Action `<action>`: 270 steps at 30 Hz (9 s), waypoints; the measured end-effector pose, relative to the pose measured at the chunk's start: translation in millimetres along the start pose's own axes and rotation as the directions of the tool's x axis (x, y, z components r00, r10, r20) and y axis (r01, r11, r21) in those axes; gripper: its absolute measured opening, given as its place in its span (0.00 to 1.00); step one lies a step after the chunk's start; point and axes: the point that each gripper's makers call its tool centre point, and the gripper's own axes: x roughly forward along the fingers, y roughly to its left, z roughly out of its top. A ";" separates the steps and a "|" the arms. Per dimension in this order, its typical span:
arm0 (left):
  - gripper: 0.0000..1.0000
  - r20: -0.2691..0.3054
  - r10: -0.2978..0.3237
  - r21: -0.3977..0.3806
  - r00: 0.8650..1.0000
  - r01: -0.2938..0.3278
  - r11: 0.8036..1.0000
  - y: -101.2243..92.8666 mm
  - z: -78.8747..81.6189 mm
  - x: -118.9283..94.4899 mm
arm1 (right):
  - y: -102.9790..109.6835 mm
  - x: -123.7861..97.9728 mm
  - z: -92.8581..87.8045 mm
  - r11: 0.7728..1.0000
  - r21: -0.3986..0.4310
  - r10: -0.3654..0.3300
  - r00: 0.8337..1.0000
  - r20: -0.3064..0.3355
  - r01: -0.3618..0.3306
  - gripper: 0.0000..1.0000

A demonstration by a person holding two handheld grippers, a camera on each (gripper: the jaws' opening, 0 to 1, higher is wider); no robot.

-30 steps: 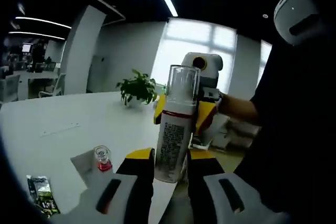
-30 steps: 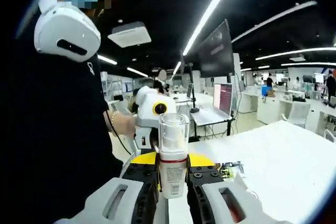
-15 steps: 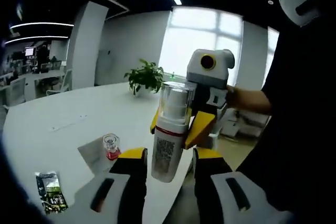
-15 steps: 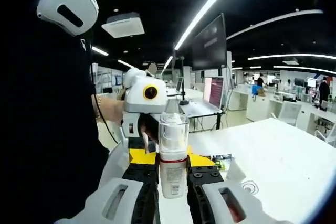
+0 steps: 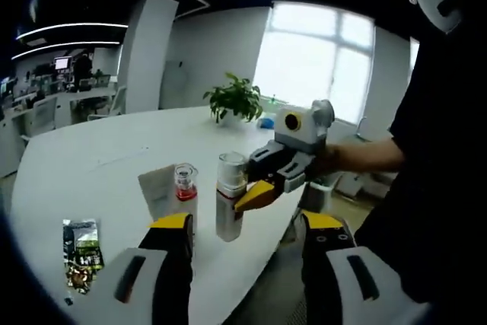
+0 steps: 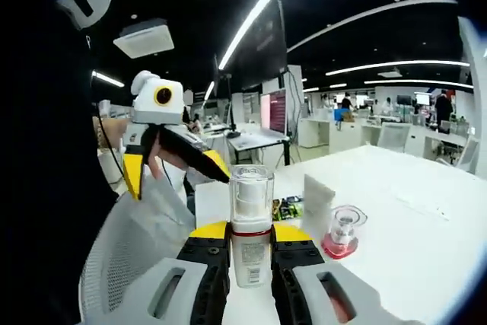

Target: Arrange the skincare products in the storage area until every visible bottle or jar stands upright without overlapping.

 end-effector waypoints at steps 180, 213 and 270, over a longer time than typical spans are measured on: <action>0.82 -0.185 0.348 -0.207 0.919 -0.382 0.901 195.9 -90.7 -95.8 | -23.2 -53.2 -99.9 0.705 0.019 -0.671 0.676 -0.304 0.709 0.99; 0.52 -0.459 0.407 -0.115 0.790 -0.507 0.854 353.5 -133.8 -22.9 | -29.6 -58.9 -118.1 0.651 0.145 -0.673 0.655 -0.343 0.745 0.95; 0.02 -0.097 0.445 0.102 0.890 -0.436 0.894 284.2 -45.0 -44.5 | -22.8 -56.3 -41.7 0.696 0.046 -0.693 0.687 -0.219 0.716 0.91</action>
